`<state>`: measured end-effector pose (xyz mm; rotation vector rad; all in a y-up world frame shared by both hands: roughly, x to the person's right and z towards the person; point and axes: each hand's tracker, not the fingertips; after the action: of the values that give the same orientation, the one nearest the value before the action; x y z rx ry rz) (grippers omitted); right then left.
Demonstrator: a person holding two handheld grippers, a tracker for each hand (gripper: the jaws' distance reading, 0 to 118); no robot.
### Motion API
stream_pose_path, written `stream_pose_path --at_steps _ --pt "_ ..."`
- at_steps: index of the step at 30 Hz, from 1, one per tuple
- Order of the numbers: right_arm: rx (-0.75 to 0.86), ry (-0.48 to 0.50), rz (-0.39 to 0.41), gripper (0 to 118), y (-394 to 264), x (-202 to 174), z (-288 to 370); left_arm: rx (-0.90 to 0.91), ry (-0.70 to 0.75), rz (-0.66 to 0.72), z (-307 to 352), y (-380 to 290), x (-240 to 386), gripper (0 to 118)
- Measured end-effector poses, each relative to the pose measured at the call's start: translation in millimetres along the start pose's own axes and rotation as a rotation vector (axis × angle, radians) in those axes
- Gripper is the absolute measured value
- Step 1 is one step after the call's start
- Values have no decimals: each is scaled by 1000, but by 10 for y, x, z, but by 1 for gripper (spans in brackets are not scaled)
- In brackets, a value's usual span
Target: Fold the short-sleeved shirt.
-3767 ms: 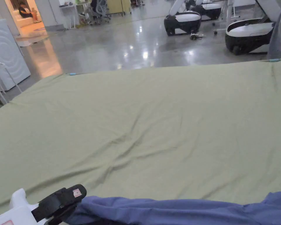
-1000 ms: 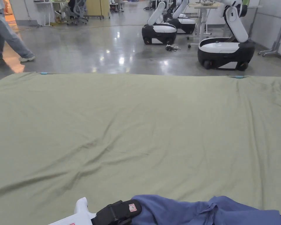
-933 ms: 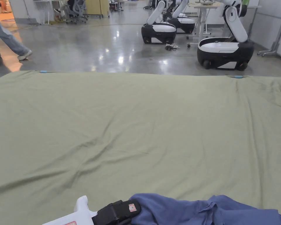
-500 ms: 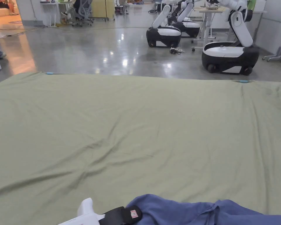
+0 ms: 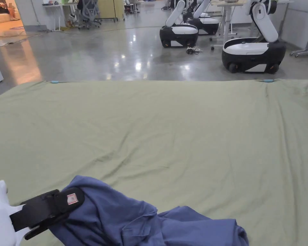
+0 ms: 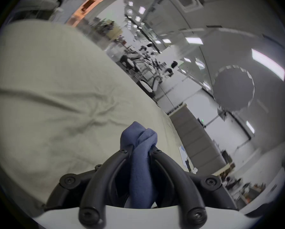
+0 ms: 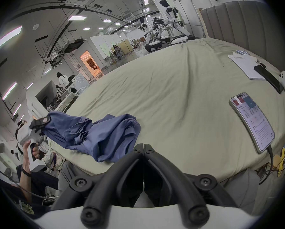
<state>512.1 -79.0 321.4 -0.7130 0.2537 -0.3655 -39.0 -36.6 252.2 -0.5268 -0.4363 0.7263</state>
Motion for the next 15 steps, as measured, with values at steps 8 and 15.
stream_pose_path --at_steps 8,15 --pt "12 3 7 0 -43 -61 108 -318 -63 -260 -1448 -804 1051 16" --pt "3 -19 -14 0 -117 94 132 -427 -191 -299 -2002 -1143 1085 59"
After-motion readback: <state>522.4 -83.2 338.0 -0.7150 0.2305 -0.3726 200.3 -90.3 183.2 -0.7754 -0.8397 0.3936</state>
